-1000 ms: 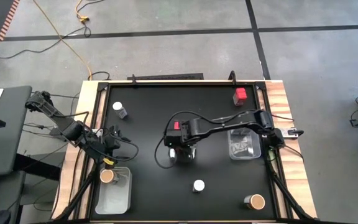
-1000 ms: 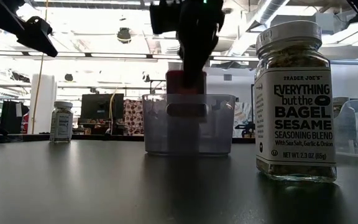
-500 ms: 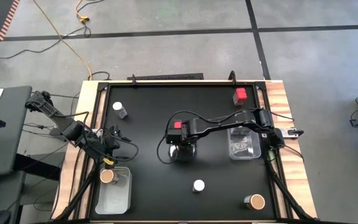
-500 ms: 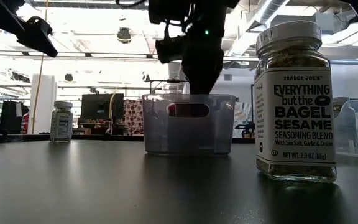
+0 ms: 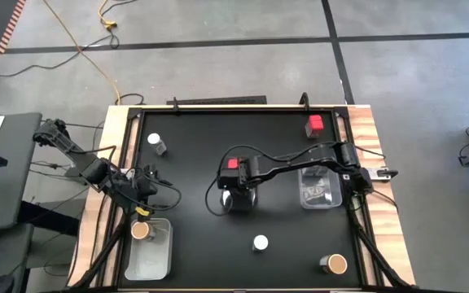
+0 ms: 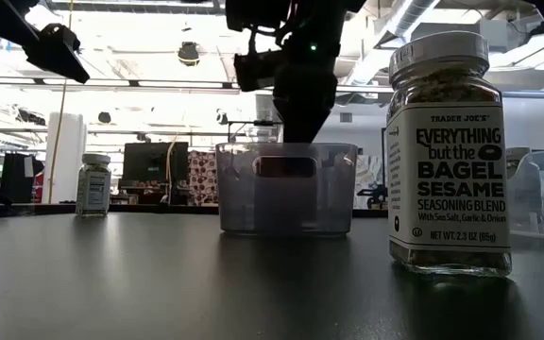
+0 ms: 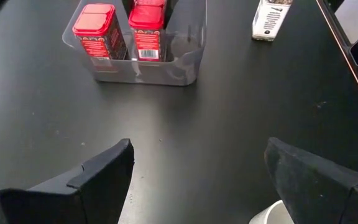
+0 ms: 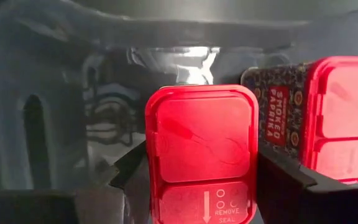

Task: Sort spices by type
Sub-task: Put the red seasoning can into the black bin

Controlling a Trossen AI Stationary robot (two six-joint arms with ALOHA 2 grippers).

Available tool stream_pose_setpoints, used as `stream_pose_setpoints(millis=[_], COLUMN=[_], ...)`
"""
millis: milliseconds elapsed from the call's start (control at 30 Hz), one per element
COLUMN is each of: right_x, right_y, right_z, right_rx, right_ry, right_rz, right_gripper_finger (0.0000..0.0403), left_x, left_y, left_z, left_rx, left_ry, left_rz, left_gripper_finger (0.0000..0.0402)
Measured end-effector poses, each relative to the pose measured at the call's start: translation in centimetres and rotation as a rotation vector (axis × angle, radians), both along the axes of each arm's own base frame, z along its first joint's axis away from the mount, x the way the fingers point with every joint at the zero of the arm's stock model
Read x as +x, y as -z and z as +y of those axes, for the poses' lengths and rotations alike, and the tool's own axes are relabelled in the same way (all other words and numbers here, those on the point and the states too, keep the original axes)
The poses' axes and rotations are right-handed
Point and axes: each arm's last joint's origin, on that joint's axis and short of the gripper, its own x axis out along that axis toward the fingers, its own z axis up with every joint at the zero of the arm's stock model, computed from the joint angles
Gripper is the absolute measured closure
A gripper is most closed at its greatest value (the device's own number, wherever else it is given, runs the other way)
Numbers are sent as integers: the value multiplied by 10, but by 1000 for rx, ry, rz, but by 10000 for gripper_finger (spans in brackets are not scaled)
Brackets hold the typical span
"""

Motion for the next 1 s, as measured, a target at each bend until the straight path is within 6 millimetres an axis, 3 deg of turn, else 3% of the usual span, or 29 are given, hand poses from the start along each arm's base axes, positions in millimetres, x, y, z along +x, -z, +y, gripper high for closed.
stream_pose_setpoints(millis=[167, 367, 1000], right_x=[1, 1, 3], right_y=[0, 0, 0], right_z=[-8, -8, -8], right_rx=[-4, -8, -5], right_ry=[0, -14, -7], right_rz=[-2, -1, -19], right_gripper_finger=[161, 140, 134], left_x=[0, 0, 0], left_y=[0, 0, 0], left_z=[0, 0, 0], left_rx=[-1, 0, 6], left_ry=[0, 1, 4], left_rz=[-1, -1, 0], left_gripper_finger=[56, 56, 56])
